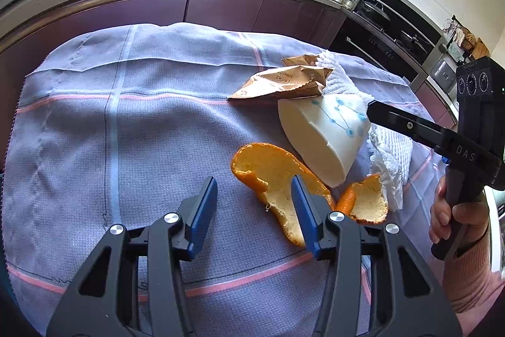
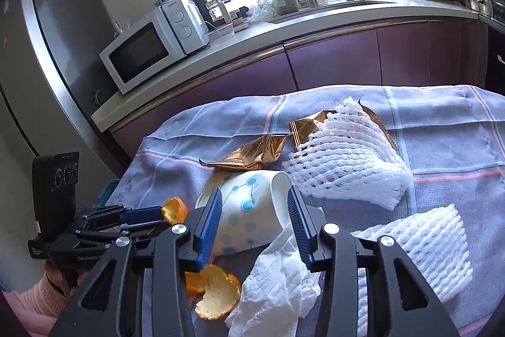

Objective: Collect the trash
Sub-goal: 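Grasp an orange peel with the left tool while the right tool grasps the paper cup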

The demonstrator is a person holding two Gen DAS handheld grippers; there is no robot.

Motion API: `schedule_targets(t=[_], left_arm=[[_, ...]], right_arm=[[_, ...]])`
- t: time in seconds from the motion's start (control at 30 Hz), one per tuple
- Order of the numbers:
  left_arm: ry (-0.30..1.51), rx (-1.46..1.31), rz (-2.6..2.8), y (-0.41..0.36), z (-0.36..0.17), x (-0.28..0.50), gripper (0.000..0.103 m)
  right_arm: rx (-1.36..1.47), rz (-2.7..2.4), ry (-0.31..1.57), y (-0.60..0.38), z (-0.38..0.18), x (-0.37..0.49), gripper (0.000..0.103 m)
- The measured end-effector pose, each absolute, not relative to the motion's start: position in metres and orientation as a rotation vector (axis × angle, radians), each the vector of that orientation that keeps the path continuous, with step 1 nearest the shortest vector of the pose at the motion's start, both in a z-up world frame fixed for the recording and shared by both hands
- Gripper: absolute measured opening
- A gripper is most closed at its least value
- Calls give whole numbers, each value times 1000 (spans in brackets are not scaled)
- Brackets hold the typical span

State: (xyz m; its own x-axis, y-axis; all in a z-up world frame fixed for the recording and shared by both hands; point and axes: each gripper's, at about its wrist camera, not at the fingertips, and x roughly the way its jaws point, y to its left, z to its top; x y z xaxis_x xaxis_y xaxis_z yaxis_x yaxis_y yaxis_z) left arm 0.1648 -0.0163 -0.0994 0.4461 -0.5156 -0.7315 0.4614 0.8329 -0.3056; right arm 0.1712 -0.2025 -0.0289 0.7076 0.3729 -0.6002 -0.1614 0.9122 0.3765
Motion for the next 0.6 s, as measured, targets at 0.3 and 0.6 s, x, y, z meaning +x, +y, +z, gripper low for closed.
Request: schedule_targets(t=[0.3,0.6], left_arm=[[946,-71,-627,-27,-104,168,25],[930,-69,-631,-28,-102,164,12]], right_arm=[[338,337,759,-203,-40,177,30],[335,367,736,-203,-35,171,20]])
